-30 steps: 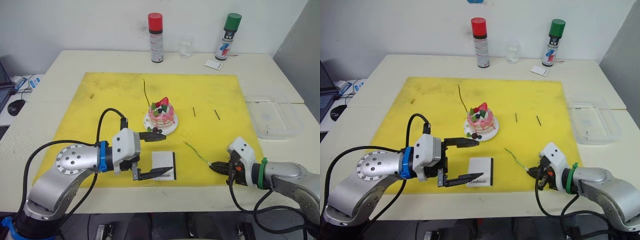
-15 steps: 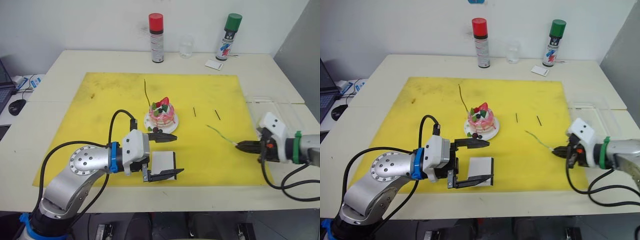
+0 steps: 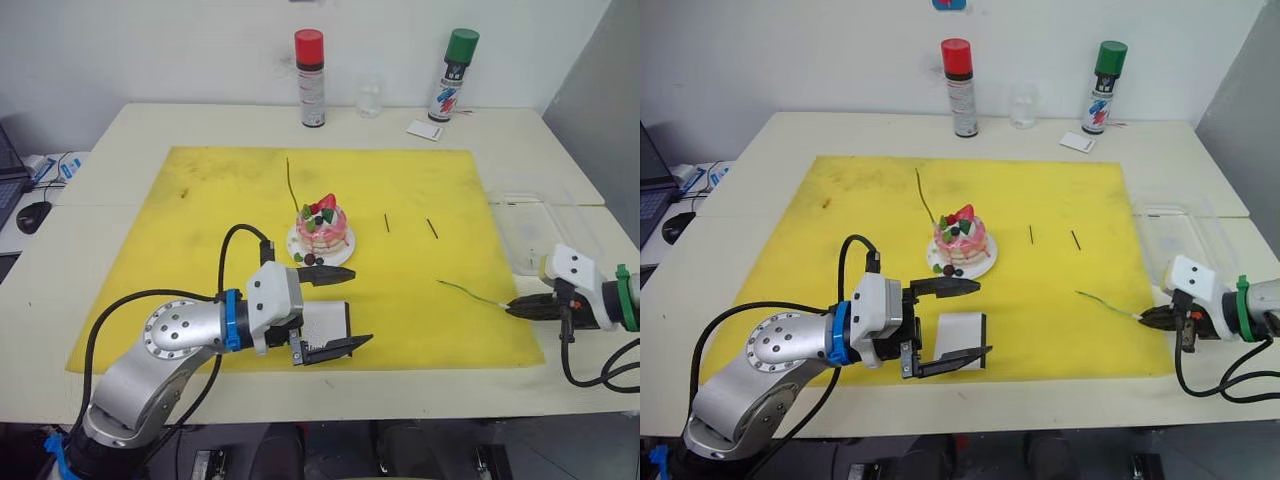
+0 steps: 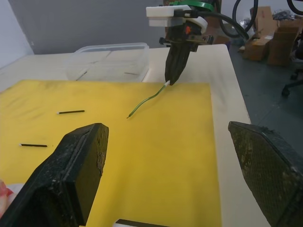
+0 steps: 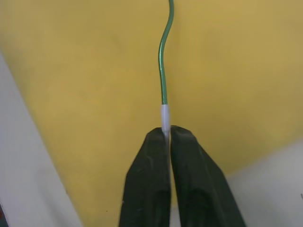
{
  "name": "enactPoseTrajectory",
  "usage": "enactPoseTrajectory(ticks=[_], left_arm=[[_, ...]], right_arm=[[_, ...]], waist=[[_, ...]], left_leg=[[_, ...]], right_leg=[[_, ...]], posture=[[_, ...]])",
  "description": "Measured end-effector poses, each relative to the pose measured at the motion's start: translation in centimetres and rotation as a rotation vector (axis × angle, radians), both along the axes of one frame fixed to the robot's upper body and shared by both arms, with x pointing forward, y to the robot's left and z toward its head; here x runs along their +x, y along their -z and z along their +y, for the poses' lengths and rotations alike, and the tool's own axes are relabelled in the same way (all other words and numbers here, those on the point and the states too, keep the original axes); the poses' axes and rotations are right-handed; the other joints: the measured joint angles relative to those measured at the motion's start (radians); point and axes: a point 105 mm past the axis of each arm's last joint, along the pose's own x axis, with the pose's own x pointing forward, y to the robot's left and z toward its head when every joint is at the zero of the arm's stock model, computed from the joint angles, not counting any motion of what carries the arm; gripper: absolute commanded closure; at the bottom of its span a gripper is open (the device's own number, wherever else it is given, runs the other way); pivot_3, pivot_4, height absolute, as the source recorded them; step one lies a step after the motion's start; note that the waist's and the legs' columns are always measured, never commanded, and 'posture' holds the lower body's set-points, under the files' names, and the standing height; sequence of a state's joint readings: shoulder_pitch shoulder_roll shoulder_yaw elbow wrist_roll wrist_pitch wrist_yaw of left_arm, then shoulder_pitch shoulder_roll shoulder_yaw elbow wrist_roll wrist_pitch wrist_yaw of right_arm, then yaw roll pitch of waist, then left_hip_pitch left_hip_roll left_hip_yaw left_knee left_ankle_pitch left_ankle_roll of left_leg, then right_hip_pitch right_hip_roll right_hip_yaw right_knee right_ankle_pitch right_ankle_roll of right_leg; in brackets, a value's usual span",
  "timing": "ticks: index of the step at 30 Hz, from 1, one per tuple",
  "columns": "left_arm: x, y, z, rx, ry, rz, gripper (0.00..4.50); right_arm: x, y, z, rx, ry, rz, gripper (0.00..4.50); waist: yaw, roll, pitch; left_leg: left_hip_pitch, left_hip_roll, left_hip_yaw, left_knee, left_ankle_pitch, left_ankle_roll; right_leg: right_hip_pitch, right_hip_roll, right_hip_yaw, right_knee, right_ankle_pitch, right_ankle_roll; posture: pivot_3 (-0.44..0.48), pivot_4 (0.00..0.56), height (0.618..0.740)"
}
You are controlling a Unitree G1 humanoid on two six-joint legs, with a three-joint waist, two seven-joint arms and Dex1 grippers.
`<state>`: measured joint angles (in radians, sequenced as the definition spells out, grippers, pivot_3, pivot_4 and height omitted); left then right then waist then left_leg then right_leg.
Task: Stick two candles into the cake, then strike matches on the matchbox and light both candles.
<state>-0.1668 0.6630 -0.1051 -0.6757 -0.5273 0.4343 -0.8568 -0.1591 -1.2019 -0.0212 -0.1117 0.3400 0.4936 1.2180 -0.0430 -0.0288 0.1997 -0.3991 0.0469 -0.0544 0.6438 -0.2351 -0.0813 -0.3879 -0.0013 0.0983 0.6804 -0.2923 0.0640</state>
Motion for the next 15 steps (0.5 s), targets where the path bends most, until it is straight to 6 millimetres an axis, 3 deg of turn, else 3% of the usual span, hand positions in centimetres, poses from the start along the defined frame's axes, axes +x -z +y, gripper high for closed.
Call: enactPoseTrajectory(ticks=[5,7,11,15], left_arm=[[0.0,0.0,-0.2,-0.007,-0.003,0.002,0.0],[0.1,-0.2,-0.5,-0.008,0.006,-0.003,0.0],[0.2,-0.9,-0.9,-0.007,0.025,-0.033,0.0],[0.2,-1.4,-1.6,-0.008,0.048,-0.065,0.0]], right_arm=[[-0.4,0.4,0.3,-0.046,-0.038,0.034,1.72],[-0.2,-0.4,0.2,-0.096,-0.034,0.033,1.09],[0.1,-2.0,0.2,-0.15,-0.014,0.043,1.09],[-0.3,-1.0,0.7,-0.173,-0.007,0.11,1.09]], waist=[[0.001,0.0,0.0],[-0.001,0.002,0.0],[-0.001,0.002,0.0],[0.002,0.002,0.0]], left_leg=[[0.0,0.0,0.001,0.001,0.0,0.0],[0.0,0.0,0.001,0.001,0.0,0.0],[0.0,0.0,0.0,0.001,0.0,0.0],[-0.001,0.0,0.0,0.001,0.0,0.0]], right_leg=[[0.0,0.0,0.001,0.0,0.001,0.002],[0.0,0.0,0.001,0.0,0.002,0.002],[0.0,0.0,0.001,0.0,0.001,0.002],[0.0,0.0,0.001,-0.001,0.001,0.002]], posture=[[0.0,0.15,0.74],[0.0,0.15,0.74],[0.0,0.15,0.74],[0.0,0.15,0.74]])
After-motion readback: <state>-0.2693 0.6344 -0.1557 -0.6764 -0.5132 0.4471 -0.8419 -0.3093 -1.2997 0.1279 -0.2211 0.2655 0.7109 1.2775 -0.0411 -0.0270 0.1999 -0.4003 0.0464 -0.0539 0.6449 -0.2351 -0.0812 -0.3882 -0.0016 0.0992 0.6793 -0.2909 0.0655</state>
